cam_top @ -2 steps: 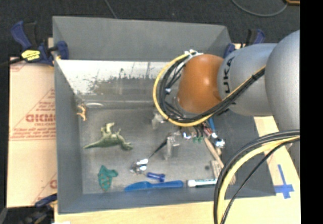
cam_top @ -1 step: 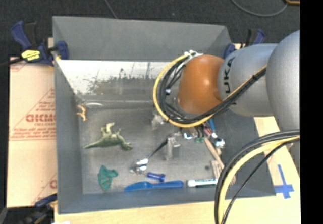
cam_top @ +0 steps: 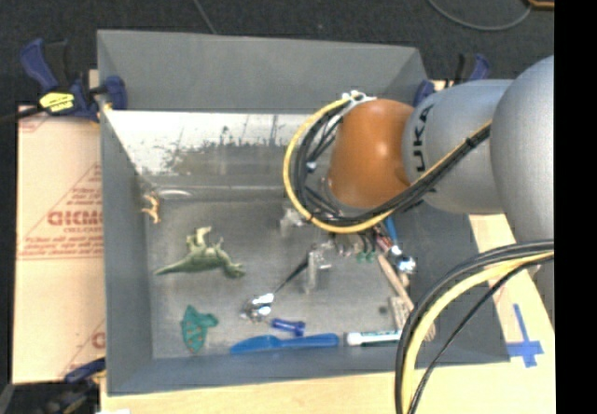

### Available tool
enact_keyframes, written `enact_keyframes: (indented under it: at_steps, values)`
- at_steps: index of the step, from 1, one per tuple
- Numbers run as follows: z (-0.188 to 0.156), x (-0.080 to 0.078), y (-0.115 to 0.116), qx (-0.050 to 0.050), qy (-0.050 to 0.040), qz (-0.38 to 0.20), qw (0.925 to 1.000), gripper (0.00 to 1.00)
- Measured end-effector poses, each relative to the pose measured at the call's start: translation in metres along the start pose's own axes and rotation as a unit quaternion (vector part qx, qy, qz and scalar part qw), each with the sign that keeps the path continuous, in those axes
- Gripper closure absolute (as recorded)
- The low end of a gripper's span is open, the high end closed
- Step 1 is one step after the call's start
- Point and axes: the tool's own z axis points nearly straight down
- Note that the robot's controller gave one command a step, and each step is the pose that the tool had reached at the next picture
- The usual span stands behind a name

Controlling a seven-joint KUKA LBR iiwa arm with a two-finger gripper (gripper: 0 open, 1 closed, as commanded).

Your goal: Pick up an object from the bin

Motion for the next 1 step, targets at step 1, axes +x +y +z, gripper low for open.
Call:
enact_keyframes:
  at_steps: [1]
  values:
    - [-0.0003, 0.0006, -0.0003, 0.001, 0.0005, -0.006, 1.0000, 0.00]
